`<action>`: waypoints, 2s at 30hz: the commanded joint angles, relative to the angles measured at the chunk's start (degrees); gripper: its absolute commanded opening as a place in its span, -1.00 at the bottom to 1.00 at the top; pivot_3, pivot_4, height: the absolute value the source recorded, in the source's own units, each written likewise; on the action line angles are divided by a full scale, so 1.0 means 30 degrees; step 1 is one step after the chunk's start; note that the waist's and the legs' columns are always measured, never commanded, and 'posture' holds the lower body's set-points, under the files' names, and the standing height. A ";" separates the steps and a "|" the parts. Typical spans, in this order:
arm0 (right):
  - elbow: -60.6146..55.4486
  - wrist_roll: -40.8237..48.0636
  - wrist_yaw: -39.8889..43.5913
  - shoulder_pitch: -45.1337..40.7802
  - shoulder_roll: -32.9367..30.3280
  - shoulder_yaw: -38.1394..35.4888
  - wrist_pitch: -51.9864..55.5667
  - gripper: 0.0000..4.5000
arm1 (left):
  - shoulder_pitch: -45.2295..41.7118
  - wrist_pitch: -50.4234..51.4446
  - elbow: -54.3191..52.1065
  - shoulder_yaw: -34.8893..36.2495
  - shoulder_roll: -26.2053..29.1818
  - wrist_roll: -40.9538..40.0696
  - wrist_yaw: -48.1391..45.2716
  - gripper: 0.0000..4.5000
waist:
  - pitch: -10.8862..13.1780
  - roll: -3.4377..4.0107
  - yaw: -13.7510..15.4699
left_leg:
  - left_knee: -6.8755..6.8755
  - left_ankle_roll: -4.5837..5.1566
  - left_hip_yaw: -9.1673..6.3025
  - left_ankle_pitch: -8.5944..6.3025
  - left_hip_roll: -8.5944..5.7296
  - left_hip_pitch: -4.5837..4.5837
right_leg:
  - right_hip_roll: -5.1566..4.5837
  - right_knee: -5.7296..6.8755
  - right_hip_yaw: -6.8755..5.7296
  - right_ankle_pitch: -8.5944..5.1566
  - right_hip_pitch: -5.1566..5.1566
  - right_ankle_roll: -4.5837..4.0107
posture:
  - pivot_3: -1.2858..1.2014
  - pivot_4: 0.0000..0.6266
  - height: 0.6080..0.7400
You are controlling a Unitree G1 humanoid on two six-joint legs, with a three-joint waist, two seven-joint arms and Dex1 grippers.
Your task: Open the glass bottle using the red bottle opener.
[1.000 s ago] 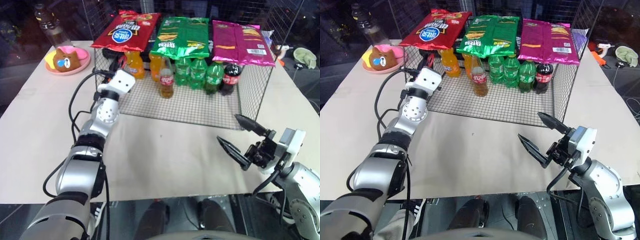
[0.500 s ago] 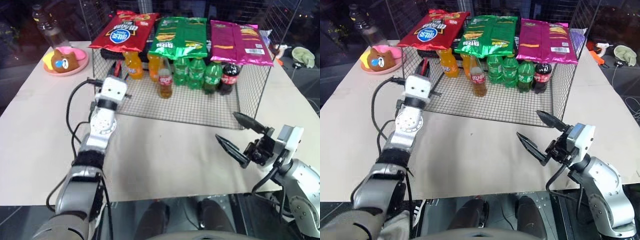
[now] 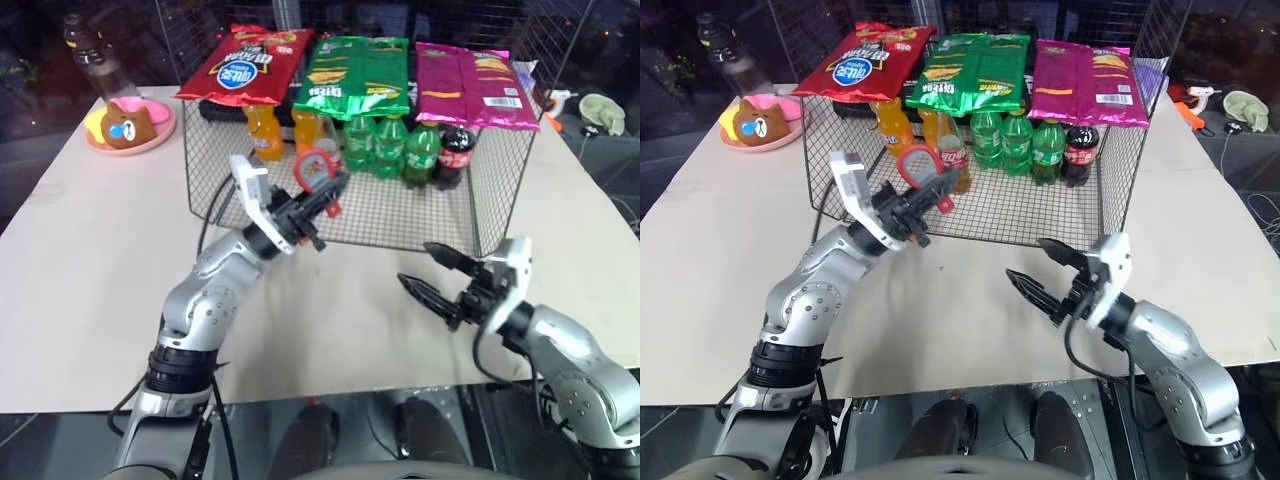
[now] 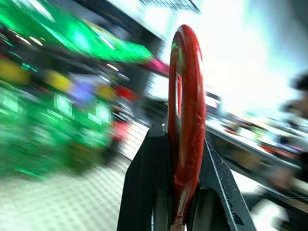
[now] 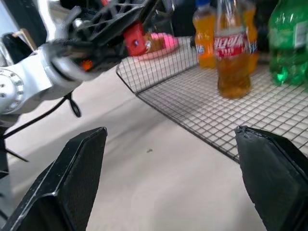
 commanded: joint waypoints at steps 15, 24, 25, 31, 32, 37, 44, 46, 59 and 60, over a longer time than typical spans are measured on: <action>0.2975 0.5171 0.0282 -0.6413 0.1354 0.0641 0.8456 0.92 | -0.2640 0.5665 0.3343 -0.0317 -0.0797 -0.0608 -0.8123 -0.96 | 0.0001 -0.0001 -0.0028 | -0.0005 -0.0002 -0.0036 0.0001 0.0007 -0.0049 | -0.0018 -0.0065 -0.0029 -0.0001 -0.0012 -0.0002 | 0.03 -0.52 1.00; 0.2558 0.6510 -0.0463 -0.7320 0.2028 0.0364 0.9979 0.80 | -0.3015 0.5360 0.3962 -0.0236 -0.1366 0.0999 -0.8990 -0.99 | 0.0002 0.0000 -0.0164 | -0.0007 -0.0001 -0.0040 0.0001 0.0000 -0.0059 | -0.0035 -0.0069 -0.0033 0.0000 -0.0015 -0.0002 | 0.03 -0.52 1.00; 0.2537 0.6567 -0.0577 -0.7340 0.2115 0.0372 1.0040 0.67 | -0.3041 0.5341 0.4019 -0.0203 -0.1412 0.1107 -0.9014 -1.00 | 0.0002 0.0000 -0.0207 | -0.0009 -0.0001 -0.0040 0.0001 0.0000 -0.0060 | -0.0035 -0.0069 -0.0032 0.0000 -0.0018 -0.0002 | 0.03 -0.52 1.00; 0.2553 0.6469 -0.0995 -0.7371 0.2508 0.0424 1.0082 -0.56 | -0.2948 0.5458 0.3948 -0.0119 -0.1606 0.1417 -0.9104 -1.00 | 0.0003 0.0001 -0.0305 | -0.0012 -0.0001 -0.0037 0.0001 0.0001 -0.0064 | -0.0038 -0.0065 -0.0027 0.0000 -0.0031 -0.0002 | 0.03 -0.52 1.00; 0.2570 0.6489 -0.1021 -0.7389 0.2521 0.0422 1.0071 -0.73 | -0.2944 0.5497 0.3947 -0.0100 -0.1621 0.1455 -0.9164 -1.00 | 0.0001 0.0003 -0.0316 | -0.0011 -0.0002 -0.0039 0.0001 0.0004 -0.0076 | -0.0036 -0.0065 -0.0029 0.0000 -0.0039 -0.0002 | 0.03 -0.52 1.00; 0.2627 0.6635 -0.1183 -0.7469 0.2611 0.0336 1.0081 -0.80 | -0.2811 0.5652 0.3914 -0.0257 -0.1587 0.1683 -0.9489 -1.00 | 0.0002 0.0003 -0.0317 | -0.0011 -0.0002 -0.0038 0.0001 0.0003 -0.0072 | -0.0039 -0.0063 -0.0027 0.0000 -0.0038 -0.0002 | 0.03 -0.52 1.00; 0.2702 0.6471 -0.1653 -0.7299 0.2727 0.0305 1.0126 -0.80 | -0.2697 0.5326 0.3922 -0.0127 -0.1839 0.2096 -0.9199 -1.00 | 0.0002 0.0003 -0.0315 | -0.0012 -0.0001 -0.0039 0.0001 0.0003 -0.0073 | -0.0039 -0.0064 -0.0027 0.0000 -0.0038 -0.0002 | 0.03 -0.52 1.00; 0.2793 0.6330 -0.1816 -0.7289 0.2792 0.0346 1.0094 -0.80 | -0.2666 0.5274 0.3917 -0.0179 -0.1828 0.2210 -0.9239 -1.00 | 0.0002 0.0003 -0.0314 | -0.0015 -0.0002 -0.0039 0.0001 0.0004 -0.0072 | -0.0039 -0.0064 -0.0027 0.0000 -0.0039 -0.0002 | 0.03 -0.52 1.00; 0.2870 0.5387 -0.2217 -0.7158 0.3105 0.0473 0.9781 -0.80 | -0.2649 0.4748 0.4121 0.0013 -0.2226 0.2853 -0.9035 0.42 | 0.0005 0.0006 -0.0286 | -0.0020 -0.0001 -0.0040 0.0001 -0.0003 -0.0085 | -0.0047 -0.0073 -0.0028 0.0000 -0.0047 -0.0001 | 0.03 -0.52 1.00; 0.2860 0.5333 -0.2225 -0.7142 0.3123 0.0488 0.9769 -0.80 | -0.2660 0.4812 0.4159 0.0069 -0.2257 0.2837 -0.9100 0.42 | 0.0004 0.0006 -0.0291 | -0.0020 -0.0002 -0.0039 0.0001 -0.0003 -0.0086 | -0.0046 -0.0076 -0.0028 0.0000 -0.0048 -0.0002 | 0.03 -0.52 1.00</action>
